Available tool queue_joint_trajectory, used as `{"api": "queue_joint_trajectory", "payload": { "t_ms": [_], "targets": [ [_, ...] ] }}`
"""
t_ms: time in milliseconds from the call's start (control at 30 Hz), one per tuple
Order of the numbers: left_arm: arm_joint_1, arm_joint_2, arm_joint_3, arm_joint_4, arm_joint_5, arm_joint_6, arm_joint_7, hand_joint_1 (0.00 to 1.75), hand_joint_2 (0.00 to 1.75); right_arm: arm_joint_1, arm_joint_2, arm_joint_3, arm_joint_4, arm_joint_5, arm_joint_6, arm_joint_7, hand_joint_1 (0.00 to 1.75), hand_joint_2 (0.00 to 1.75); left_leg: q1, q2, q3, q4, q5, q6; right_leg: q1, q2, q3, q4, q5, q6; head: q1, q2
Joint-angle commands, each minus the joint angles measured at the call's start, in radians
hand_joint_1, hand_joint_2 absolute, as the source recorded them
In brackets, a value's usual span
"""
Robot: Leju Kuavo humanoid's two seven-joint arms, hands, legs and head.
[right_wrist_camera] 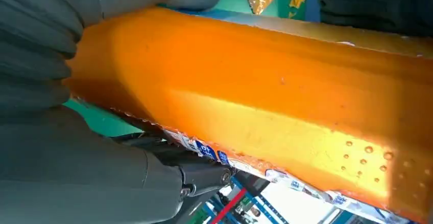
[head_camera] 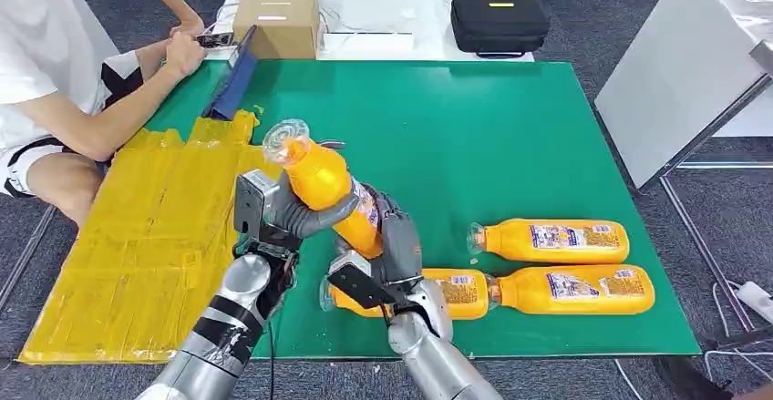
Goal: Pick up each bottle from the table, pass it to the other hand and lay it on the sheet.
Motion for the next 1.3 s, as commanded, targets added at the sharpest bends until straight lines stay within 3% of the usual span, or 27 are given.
{"api": "queue_joint_trajectory", "payload": {
  "t_ms": [33,133,267,300,367,467,633,767,867,933,967,1033,1133,1300],
  "targets": [
    [-0.059,0.022,0.034,0.024,-0.042,0.064,0.015,1.75,1.75,0.083,-0.043,0.034,-0.223,-0.035,0.007,-0.021,0.00,1.75,0.001,-0.003,0.004,0.001,-0.002,-0.003,0.000,0.000,0.005,0.000,-0.002,-0.001,0.000,0.000],
    [-0.098,0.028,0.071,0.058,-0.160,0.253,0.032,1.75,1.75,0.127,-0.047,0.019,-0.355,-0.100,0.013,-0.043,0.00,1.75,0.002,-0.004,0.006,0.001,-0.003,-0.003,0.001,-0.001,0.007,0.000,-0.003,-0.002,0.000,0.000],
    [-0.174,0.094,0.158,0.139,-0.310,0.403,0.074,1.75,1.75,0.191,-0.085,0.045,-0.590,-0.275,0.220,0.021,0.00,1.75,0.001,-0.002,0.003,0.001,-0.002,-0.002,0.000,0.001,0.003,0.000,-0.001,-0.001,0.000,0.000],
    [-0.181,0.102,0.181,0.145,-0.310,0.388,0.070,1.75,1.75,0.196,-0.089,0.051,-0.614,-0.277,0.227,0.032,0.00,1.75,0.001,-0.001,0.005,0.002,-0.004,-0.004,0.000,0.002,0.005,0.002,-0.003,-0.002,0.000,0.000],
    [-0.183,0.106,0.202,0.152,-0.359,0.410,0.073,1.75,1.75,0.196,-0.091,0.058,-0.618,-0.291,0.244,0.044,0.00,1.75,0.001,0.000,0.004,0.000,-0.002,-0.003,0.001,0.002,0.003,0.000,-0.001,-0.001,0.000,0.000],
    [-0.199,0.162,0.258,0.203,-0.507,0.545,0.122,1.75,1.75,0.195,-0.105,0.081,-0.655,-0.332,0.287,0.072,0.00,1.75,0.001,0.000,0.004,0.000,-0.002,-0.002,0.001,0.002,0.003,0.000,-0.001,-0.001,0.000,0.000],
    [-0.205,0.159,0.304,0.229,-0.520,0.523,0.086,1.75,1.75,0.187,-0.112,0.092,-0.655,-0.337,0.282,0.086,0.00,1.75,0.002,0.003,0.007,0.001,-0.003,-0.003,0.001,0.004,0.005,0.000,-0.002,-0.002,0.000,0.000],
    [-0.204,0.153,0.303,0.227,-0.523,0.527,0.086,1.75,1.75,0.187,-0.112,0.092,-0.653,-0.337,0.282,0.086,0.00,1.75,0.002,-0.002,0.004,0.000,-0.002,-0.002,0.001,0.000,0.003,0.000,-0.002,-0.002,0.000,0.000],
    [-0.228,0.174,0.327,0.323,-0.694,0.652,0.152,1.75,1.75,0.174,-0.124,0.101,-0.657,-0.350,0.280,0.084,0.00,1.75,0.002,-0.001,0.007,0.001,-0.004,-0.003,0.001,0.002,0.007,0.001,-0.003,-0.002,0.000,0.000],
    [-0.207,0.146,0.459,0.312,-0.910,0.652,0.130,1.75,1.75,0.160,-0.128,0.107,-0.647,-0.351,0.272,0.085,0.00,1.75,0.002,-0.001,0.008,0.001,-0.004,-0.004,0.001,0.002,0.007,0.001,-0.003,-0.003,0.000,0.000],
    [-0.181,0.121,0.567,0.276,-1.142,0.652,0.127,1.75,1.75,0.143,-0.134,0.117,-0.633,-0.353,0.274,0.085,0.00,1.75,0.001,0.002,0.005,0.000,-0.002,-0.003,0.001,0.004,0.004,0.000,-0.001,-0.002,0.000,0.000],
    [-0.170,0.108,0.635,0.307,-1.265,0.652,0.093,1.75,1.75,0.123,-0.142,0.130,-0.619,-0.360,0.270,0.082,0.00,1.75,0.002,0.004,0.008,0.001,-0.004,-0.004,0.001,0.007,0.007,0.000,-0.002,-0.003,0.000,0.000],
    [-0.134,0.115,0.613,0.311,-1.414,0.652,0.129,1.75,1.75,0.103,-0.153,0.151,-0.607,-0.365,0.275,0.081,0.00,1.75,0.001,0.003,0.006,-0.001,-0.002,-0.003,0.000,0.004,0.005,-0.001,-0.001,-0.002,0.000,0.000],
    [-0.061,0.153,0.411,0.338,-1.493,0.652,0.270,1.75,1.75,0.060,-0.156,0.201,-0.583,-0.378,0.285,0.069,0.00,1.75,0.001,0.001,0.009,-0.001,-0.004,-0.003,0.000,0.003,0.008,-0.001,-0.003,-0.002,0.000,0.000]
  ]
}}
